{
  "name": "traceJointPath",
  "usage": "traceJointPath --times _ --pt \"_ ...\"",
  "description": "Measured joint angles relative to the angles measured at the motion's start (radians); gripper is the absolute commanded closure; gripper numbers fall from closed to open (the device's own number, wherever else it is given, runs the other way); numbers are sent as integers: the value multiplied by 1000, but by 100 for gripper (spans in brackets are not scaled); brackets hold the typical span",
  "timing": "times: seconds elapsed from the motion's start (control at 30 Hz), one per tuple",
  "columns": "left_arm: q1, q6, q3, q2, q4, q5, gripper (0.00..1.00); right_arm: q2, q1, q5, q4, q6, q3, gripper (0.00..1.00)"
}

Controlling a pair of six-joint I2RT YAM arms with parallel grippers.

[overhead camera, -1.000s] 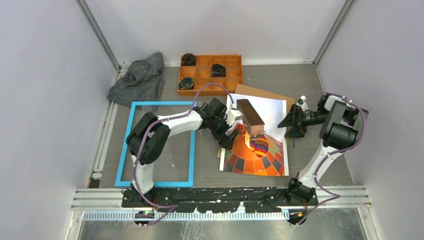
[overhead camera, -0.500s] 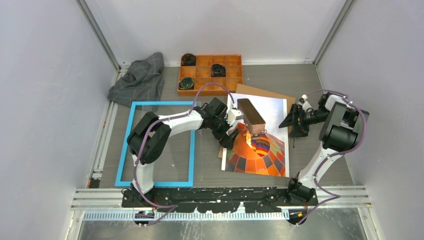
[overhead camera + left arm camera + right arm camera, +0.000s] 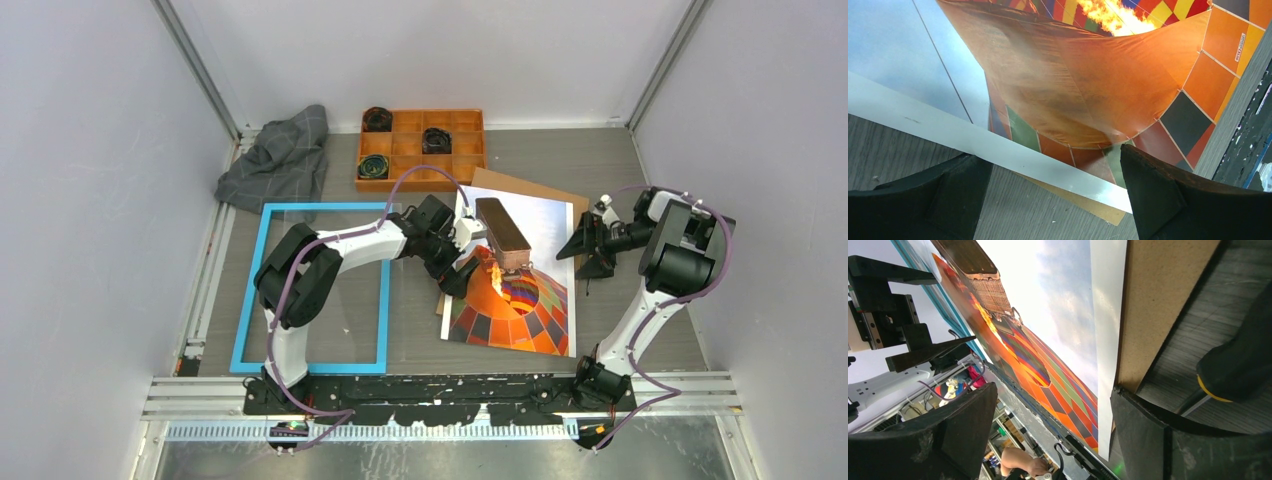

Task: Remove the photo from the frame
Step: Move the photo to the photo frame.

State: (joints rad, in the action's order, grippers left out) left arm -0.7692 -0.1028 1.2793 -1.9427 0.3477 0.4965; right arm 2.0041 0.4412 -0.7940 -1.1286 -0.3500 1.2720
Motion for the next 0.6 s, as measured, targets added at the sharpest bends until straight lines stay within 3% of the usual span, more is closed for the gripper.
traceJointPath --times 0.2,0.6 --pt "0 0 0 0 0 0 0 8 -5 -9 -35 -55 18 7" --pt "2 14 2 -2 0 2 0 111 -5 -110 -237 -389 124 7"
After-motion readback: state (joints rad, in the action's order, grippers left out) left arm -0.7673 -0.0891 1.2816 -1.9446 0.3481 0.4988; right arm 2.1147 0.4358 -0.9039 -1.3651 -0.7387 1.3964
